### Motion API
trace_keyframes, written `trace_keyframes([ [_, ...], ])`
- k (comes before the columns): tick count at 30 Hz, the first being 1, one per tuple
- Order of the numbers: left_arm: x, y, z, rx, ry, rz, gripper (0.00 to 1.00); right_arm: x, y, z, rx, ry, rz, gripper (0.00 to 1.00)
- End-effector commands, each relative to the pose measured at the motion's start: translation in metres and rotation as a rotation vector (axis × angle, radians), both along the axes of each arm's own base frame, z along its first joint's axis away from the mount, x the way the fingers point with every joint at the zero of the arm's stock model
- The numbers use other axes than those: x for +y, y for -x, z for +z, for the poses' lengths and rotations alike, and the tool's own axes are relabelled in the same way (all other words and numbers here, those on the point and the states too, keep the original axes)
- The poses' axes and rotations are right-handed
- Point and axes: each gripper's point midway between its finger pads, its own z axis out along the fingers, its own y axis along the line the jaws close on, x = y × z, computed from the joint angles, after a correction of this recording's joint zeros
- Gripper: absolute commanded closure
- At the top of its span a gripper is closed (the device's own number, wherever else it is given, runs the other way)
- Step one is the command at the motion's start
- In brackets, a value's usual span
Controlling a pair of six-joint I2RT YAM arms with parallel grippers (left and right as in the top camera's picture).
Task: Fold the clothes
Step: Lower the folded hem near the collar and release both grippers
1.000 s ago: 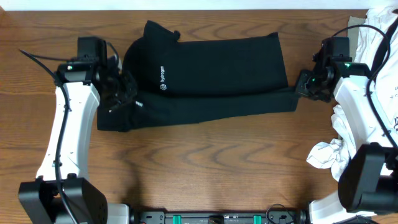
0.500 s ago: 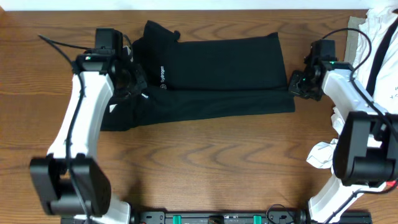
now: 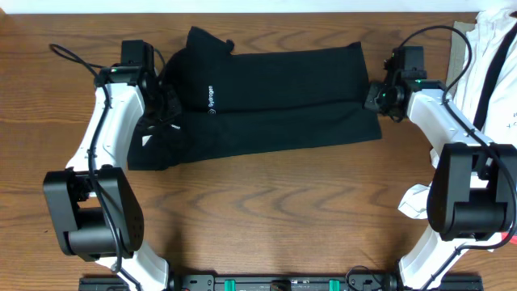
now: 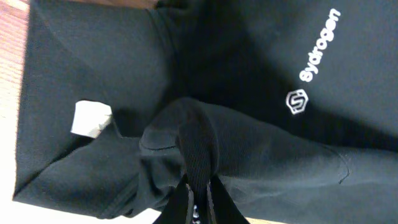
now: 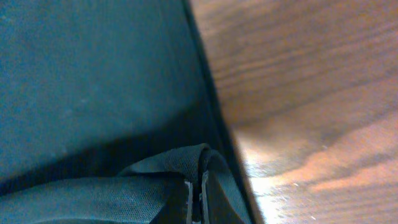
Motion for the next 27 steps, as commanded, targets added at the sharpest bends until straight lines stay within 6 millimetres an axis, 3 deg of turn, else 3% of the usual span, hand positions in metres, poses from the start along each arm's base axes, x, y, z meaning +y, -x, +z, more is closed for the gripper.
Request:
trace_keyframes([
  [1,0.006,-0.006,0.007,-0.027,-0.024,0.015,0.94,0.007,-0.008,0.008,-0.037,0.026,0.029,0.99],
  [15,0.021,-0.006,0.000,-0.028,-0.098,0.061,0.94,0.008,-0.021,0.015,-0.095,0.050,0.027,0.98],
  [16,0.021,-0.006,0.000,-0.030,-0.098,0.062,0.94,0.008,-0.021,0.015,-0.099,0.050,0.028,0.93],
  [19,0.021,-0.007,0.000,-0.034,-0.098,0.062,0.91,0.007,-0.023,0.016,-0.105,0.057,0.023,0.64],
  [20,0.021,-0.007,0.000,-0.036,-0.098,0.062,0.86,0.005,-0.023,0.016,-0.107,0.069,0.017,0.53],
  [21,0.021,-0.008,0.000,-0.041,-0.098,0.062,0.74,0.003,-0.024,0.016,-0.111,0.085,0.020,0.44],
  [23,0.022,-0.013,0.002,-0.061,-0.099,0.065,0.40,0.003,-0.028,0.019,-0.132,0.114,0.070,0.32],
  [24,0.024,-0.017,0.004,-0.078,-0.099,0.069,0.28,0.002,-0.029,0.021,-0.140,0.129,0.095,0.25],
  [25,0.025,-0.020,0.006,-0.090,-0.099,0.074,0.20,0.001,-0.030,0.025,-0.145,0.142,0.115,0.21],
  [27,0.029,-0.025,0.014,-0.111,-0.100,0.082,0.15,0.000,-0.027,0.037,-0.145,0.157,0.141,0.18],
])
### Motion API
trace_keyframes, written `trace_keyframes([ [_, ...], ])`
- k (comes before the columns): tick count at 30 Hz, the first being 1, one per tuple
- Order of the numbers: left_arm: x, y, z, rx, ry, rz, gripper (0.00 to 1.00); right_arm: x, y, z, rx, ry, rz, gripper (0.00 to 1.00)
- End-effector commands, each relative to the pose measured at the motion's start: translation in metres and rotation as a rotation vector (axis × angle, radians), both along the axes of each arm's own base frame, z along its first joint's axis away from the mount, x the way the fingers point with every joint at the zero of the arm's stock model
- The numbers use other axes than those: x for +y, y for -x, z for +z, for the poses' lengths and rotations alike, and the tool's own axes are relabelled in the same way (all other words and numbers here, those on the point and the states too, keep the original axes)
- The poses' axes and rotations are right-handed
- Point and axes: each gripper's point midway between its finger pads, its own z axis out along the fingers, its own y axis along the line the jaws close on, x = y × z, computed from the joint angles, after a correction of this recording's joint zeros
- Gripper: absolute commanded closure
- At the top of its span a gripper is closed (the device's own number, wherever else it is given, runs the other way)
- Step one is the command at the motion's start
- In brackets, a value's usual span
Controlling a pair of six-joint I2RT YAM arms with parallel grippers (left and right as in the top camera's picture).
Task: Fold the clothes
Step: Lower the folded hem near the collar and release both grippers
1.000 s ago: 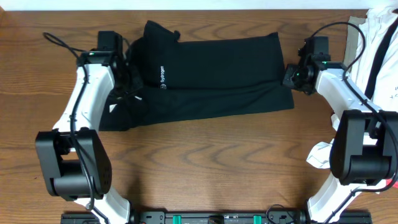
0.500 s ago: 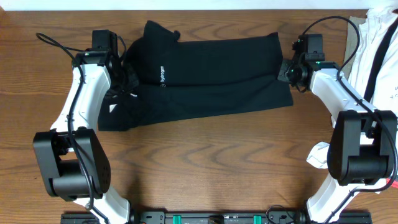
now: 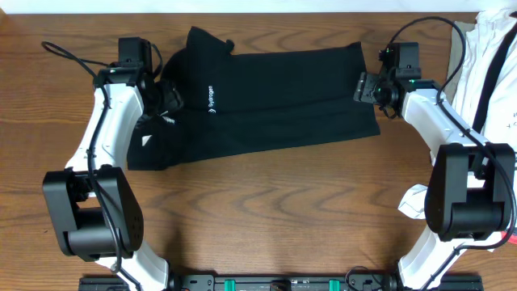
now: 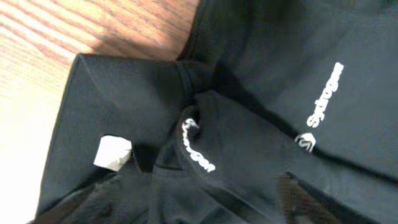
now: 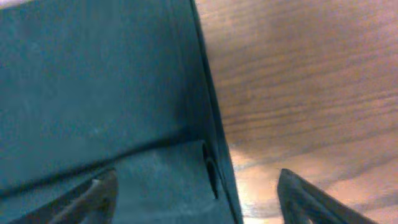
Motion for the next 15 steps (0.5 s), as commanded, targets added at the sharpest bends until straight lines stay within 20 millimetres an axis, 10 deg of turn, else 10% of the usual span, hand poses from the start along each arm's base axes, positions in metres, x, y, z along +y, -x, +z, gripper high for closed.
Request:
trace_keyframes([
  [1,0.011,-0.006,0.019,-0.041,-0.018,0.026,0.14,0.000,-0.004,0.035,-0.051,0.052,0.069,0.17],
  [7,-0.004,0.009,0.050,-0.064,0.040,0.004,0.21,0.018,0.022,0.073,-0.042,-0.018,0.148,0.39],
  [11,-0.010,0.045,0.045,0.071,0.076,0.055,0.94,0.035,0.047,0.072,0.046,-0.129,0.158,0.97],
  [15,-0.020,0.069,0.022,0.182,0.122,0.044,0.94,0.051,0.064,0.049,0.137,-0.195,0.180,0.99],
])
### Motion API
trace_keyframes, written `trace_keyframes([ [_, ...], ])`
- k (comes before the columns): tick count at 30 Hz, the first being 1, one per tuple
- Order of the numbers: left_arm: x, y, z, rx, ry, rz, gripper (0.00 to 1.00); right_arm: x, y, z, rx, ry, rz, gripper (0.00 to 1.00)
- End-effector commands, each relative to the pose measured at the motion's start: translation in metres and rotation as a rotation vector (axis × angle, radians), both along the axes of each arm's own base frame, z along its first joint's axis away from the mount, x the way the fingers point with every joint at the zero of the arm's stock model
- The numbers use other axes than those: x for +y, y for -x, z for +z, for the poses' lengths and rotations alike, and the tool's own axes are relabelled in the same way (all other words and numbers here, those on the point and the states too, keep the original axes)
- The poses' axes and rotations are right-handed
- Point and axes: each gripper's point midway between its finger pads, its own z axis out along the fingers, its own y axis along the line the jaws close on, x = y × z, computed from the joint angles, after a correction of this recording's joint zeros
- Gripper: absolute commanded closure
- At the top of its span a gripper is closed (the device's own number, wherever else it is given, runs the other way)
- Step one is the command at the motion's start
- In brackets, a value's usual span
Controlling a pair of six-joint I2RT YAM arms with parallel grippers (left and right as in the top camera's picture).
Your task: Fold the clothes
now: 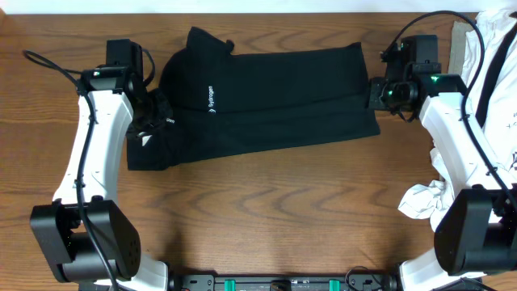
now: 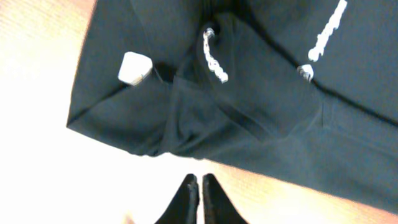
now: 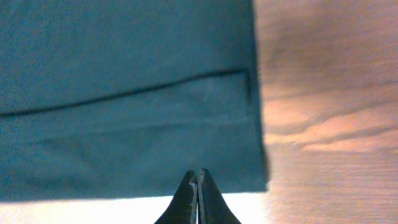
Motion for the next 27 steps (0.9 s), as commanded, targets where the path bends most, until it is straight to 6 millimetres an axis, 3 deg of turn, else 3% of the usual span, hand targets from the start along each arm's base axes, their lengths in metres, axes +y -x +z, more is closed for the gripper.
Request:
trace_keyframes([
  [1,-0.011,0.018,-0.024,0.088,0.051,0.008,0.94,0.025,0.013,-0.024,0.082,-0.082,0.044,0.99],
  [8,-0.012,0.034,-0.064,0.131,0.051,0.005,0.94,0.029,0.021,-0.077,0.178,-0.054,0.061,0.99],
  [15,-0.011,0.035,-0.082,0.115,0.046,-0.002,0.94,0.024,0.030,-0.126,0.285,-0.025,0.049,0.99],
  [21,-0.011,0.037,-0.094,0.106,0.045,-0.002,0.94,0.017,0.040,-0.150,0.356,0.010,0.037,0.99],
  [27,-0.011,0.037,-0.105,0.083,0.044,-0.002,0.94,0.017,0.044,-0.153,0.375,0.010,0.033,0.99],
])
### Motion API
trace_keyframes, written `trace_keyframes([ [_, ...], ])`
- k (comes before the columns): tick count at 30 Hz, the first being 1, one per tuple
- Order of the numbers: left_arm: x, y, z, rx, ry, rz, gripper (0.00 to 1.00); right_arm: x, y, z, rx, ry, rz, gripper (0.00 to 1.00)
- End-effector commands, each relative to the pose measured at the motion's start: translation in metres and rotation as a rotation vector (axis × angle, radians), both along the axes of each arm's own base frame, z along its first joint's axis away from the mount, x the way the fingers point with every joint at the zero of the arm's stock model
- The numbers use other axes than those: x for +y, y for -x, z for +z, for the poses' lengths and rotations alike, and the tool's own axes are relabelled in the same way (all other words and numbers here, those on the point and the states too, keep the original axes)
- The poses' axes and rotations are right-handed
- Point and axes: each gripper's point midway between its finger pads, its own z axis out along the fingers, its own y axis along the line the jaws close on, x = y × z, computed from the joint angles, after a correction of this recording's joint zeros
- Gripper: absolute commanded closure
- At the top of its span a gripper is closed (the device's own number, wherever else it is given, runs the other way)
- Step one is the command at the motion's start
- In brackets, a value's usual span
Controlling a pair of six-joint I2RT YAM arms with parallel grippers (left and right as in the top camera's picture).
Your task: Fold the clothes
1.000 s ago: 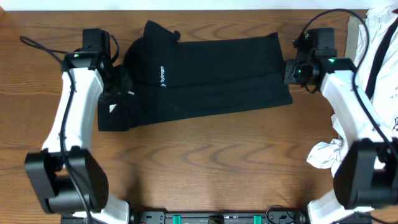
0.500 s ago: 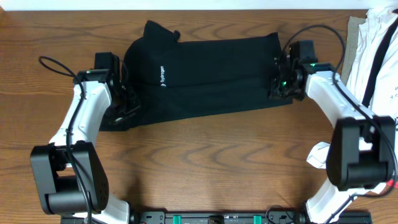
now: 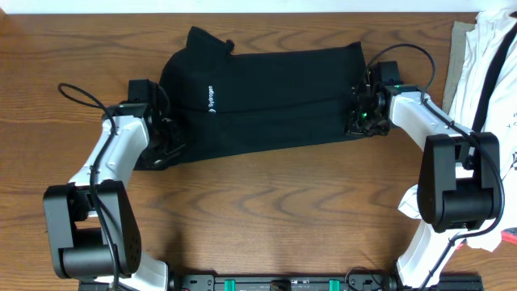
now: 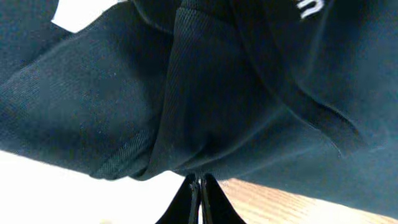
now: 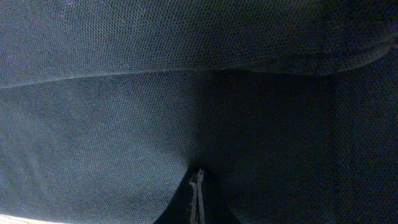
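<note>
Black pants [image 3: 275, 97] with a white logo [image 3: 212, 97] lie folded lengthwise across the far half of the wooden table [image 3: 266, 210]. My left gripper [image 3: 167, 143] is low at the waist's near corner. In the left wrist view it [image 4: 200, 179] is shut, its tips against the cloth's near edge, where creases converge. A white label [image 4: 81, 12] shows at the top left. My right gripper [image 3: 359, 121] rests on the leg end near the hem. In the right wrist view it [image 5: 199, 173] is shut with its tips down on the fabric [image 5: 124, 112].
A pile of white garments [image 3: 493, 56] lies at the far right edge, on a brown sheet [image 3: 460, 40]. Another crumpled white piece [image 3: 416, 202] sits by the right arm's base. Cables hang off both arms.
Both shut grippers were raised, just off the pants' near edge. Now both are low and touching the pants, the left at the waist's near corner, the right on the leg end.
At first both grippers were shut on bunched fabric, left at the waist and right at the leg hem. Then both stood open, the cloth released. After that they were shut and empty, raised beside the pants. Now they touch the cloth, still shut.
</note>
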Motion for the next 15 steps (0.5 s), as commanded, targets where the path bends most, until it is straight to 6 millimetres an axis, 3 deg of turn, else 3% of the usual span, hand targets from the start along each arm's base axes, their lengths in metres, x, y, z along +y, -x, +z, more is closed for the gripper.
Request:
trace_keyframes([
  [1,0.000,0.005,-0.009,0.018,-0.004,0.002,0.94,-0.005,0.018,-0.028,0.093,0.039,-0.010,0.99],
  [15,0.007,0.007,-0.011,0.022,-0.049,0.008,0.94,-0.016,0.031,-0.032,0.145,0.098,-0.032,0.99],
])
